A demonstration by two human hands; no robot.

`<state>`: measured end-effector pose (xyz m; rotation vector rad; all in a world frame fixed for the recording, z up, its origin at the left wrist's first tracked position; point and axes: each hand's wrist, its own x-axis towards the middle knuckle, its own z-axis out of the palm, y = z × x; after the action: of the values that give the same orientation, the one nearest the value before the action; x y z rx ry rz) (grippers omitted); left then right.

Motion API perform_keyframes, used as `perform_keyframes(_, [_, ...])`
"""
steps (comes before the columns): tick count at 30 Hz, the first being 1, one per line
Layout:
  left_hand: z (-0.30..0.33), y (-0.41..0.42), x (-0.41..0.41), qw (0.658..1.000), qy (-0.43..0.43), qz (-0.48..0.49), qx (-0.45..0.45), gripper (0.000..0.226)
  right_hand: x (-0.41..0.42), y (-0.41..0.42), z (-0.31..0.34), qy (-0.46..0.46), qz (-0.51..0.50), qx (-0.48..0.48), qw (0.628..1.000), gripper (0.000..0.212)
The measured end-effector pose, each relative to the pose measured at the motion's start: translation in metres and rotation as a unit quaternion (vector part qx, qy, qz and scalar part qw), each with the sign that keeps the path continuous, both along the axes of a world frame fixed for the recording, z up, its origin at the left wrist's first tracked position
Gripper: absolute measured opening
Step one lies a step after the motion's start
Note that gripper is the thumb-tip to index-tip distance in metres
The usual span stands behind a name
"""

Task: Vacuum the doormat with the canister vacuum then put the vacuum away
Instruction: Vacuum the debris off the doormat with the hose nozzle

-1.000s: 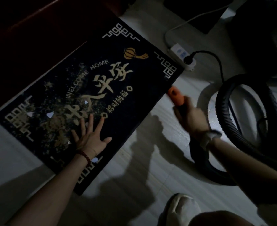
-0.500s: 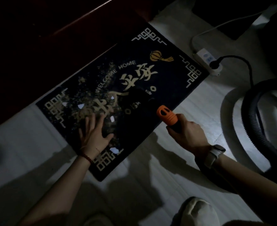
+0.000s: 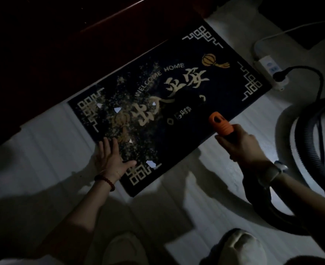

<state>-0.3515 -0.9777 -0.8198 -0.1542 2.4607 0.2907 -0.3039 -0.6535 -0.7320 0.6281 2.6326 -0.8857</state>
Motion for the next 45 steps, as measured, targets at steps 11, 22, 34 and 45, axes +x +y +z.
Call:
perform_keyframes(11, [0.000, -0.003, 0.001, 1.000, 0.004, -0.011, -0.022, 0.106, -0.004, -0.039, -0.007, -0.019, 0.120, -0.040, 0.992, 0.040])
perform_keyframes(22, [-0.002, -0.003, 0.002, 1.000, 0.002, 0.010, 0.000, 0.105, 0.010, -0.071, -0.012, -0.071, 0.197, -0.060, 0.976, 0.040])
perform_keyframes(34, [-0.006, -0.003, 0.003, 0.999, 0.008, 0.027, 0.024, 0.105, 0.003, -0.081, -0.016, -0.068, 0.239, -0.070, 0.966, 0.036])
perform_keyframes(45, [-0.006, -0.003, 0.001, 1.000, -0.003, 0.017, -0.003, 0.104, -0.027, -0.080, -0.018, -0.036, 0.185, -0.070, 0.980, 0.040])
